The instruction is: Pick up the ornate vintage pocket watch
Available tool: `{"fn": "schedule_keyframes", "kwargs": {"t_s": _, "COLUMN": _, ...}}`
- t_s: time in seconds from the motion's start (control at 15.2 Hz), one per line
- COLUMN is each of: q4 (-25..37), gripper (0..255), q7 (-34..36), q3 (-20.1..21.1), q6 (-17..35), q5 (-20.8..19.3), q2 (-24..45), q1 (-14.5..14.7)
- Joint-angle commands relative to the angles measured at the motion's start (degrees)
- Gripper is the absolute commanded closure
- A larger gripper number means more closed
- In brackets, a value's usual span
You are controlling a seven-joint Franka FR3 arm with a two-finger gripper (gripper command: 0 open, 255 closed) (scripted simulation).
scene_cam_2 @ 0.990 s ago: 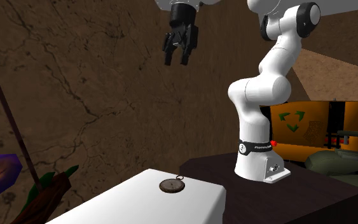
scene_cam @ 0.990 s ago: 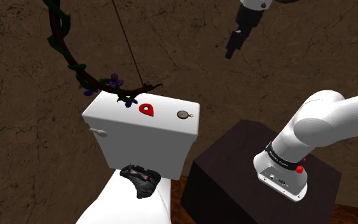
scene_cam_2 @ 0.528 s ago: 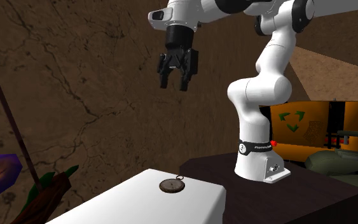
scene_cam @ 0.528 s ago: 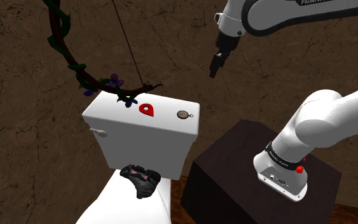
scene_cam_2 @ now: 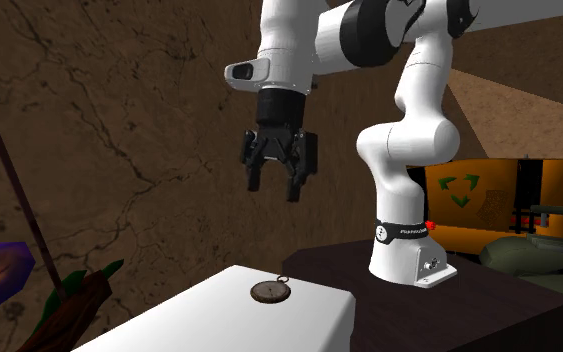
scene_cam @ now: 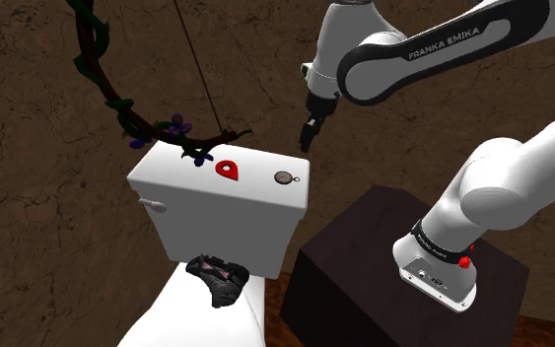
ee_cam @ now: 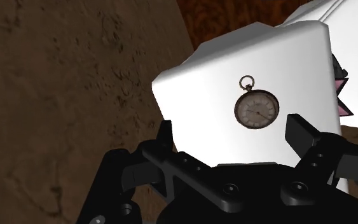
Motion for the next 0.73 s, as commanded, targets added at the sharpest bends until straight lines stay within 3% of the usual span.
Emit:
{"fn": "schedule_keyframes", "kwargs": {"t_s": 0.0, "q4": -0.5, "gripper": 0, "q7": 0.3, "q3": 1.0, "q6": 3.8, "q5": 0.3, "q2": 3.5, "q1": 0.8}}
{"fn": "schedule_keyframes", "kwargs": {"t_s": 0.33, "q4": 0.0, "gripper": 0, "q7": 1.4, "q3": 3.5, "q6": 12.5, "q5": -0.1, "q2": 13.5, "q1": 2.1}}
{"fn": "schedule_keyframes", "kwargs": {"t_s": 0.66, "q4": -0.8, "gripper": 0, "q7": 2.5, "q3": 3.9, "q6": 16.7, "q5": -1.4, "q2": 17.0, "q1": 1.8}}
